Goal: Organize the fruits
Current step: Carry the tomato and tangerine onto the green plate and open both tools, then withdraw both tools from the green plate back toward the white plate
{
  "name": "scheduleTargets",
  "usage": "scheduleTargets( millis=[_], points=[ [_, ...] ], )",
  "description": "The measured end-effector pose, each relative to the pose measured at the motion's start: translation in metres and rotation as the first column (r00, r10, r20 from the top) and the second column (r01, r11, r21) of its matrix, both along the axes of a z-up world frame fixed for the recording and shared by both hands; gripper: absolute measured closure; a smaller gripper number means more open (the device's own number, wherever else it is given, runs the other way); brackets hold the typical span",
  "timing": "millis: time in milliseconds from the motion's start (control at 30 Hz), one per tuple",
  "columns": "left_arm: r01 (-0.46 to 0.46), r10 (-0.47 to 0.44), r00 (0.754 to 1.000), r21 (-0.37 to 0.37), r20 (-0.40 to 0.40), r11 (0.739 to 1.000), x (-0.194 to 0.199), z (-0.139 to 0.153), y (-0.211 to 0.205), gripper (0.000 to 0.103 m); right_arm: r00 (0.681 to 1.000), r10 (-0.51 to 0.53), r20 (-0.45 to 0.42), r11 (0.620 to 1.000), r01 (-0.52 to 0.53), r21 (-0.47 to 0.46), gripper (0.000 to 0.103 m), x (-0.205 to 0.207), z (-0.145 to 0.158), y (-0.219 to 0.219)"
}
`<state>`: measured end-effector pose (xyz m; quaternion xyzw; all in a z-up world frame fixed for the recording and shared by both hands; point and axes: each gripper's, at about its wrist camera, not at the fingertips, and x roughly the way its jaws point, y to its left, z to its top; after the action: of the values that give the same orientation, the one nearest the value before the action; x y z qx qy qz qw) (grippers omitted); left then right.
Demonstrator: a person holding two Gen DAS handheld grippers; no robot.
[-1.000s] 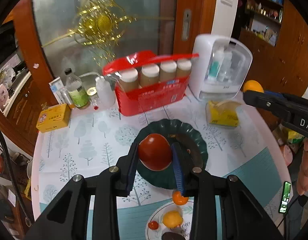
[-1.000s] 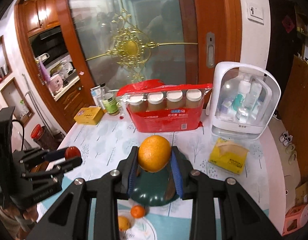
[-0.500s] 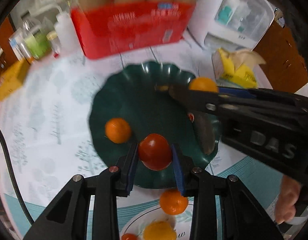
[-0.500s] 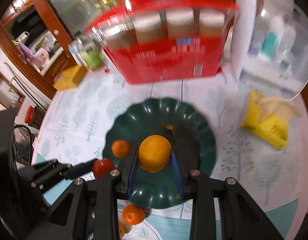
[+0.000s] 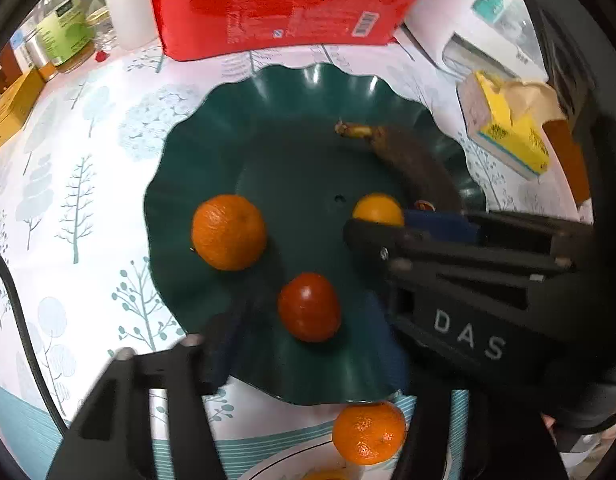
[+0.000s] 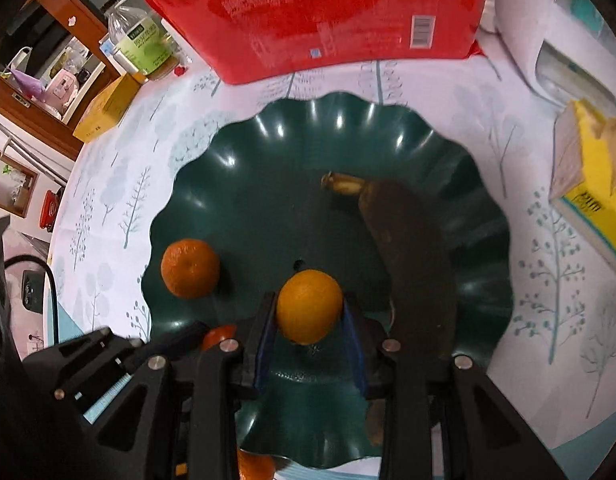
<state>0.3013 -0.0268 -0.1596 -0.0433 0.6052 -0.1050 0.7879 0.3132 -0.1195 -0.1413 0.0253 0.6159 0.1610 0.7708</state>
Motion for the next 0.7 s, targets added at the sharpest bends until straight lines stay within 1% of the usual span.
scheduleTargets(
  millis=[100, 200, 300, 533, 633, 700],
  points=[
    [-0.004, 0.004, 1.0, -0.025, 0.004, 1.0, 0.0, 0.005, 0.004, 0.035, 1.0, -0.004, 0.007, 1.0, 0.003, 0.022, 0.067, -0.002, 0.003, -0.003],
    [-0.007, 0.007, 1.0, -0.018, 0.01, 1.0, -0.001, 0.01, 0.004, 0.031, 1.0, -0.011, 0.019, 0.999, 0.01, 0.038, 0.063, -0.005, 0.009, -0.007],
    [-0.001, 0.001, 1.0, -0.012, 0.019, 1.0, -0.007, 0.017, 0.005, 0.031, 0.999, -0.014, 0.03, 0.999, 0.012, 0.036, 0.062, -0.009, 0.015, -0.01],
    [0.013, -0.012, 0.999, -0.012, 0.046, 1.0, -0.028, 0.039, 0.01, 0.031, 0.997, -0.004, 0.075, 1.0, 0.005, -0.004, 0.062, -0.026, 0.035, -0.014],
    [0.015, -0.013, 0.997, -0.025, 0.075, 1.0, -0.04, 0.054, 0.013, 0.031, 0.992, -0.017, 0.126, 0.999, 0.022, -0.039, 0.062, -0.037, 0.049, -0.015],
    [0.014, -0.012, 0.995, -0.028, 0.094, 1.0, -0.048, 0.063, 0.015, 0.03, 0.986, -0.031, 0.162, 0.998, 0.039, -0.044, 0.062, -0.047, 0.06, -0.017]
  ],
)
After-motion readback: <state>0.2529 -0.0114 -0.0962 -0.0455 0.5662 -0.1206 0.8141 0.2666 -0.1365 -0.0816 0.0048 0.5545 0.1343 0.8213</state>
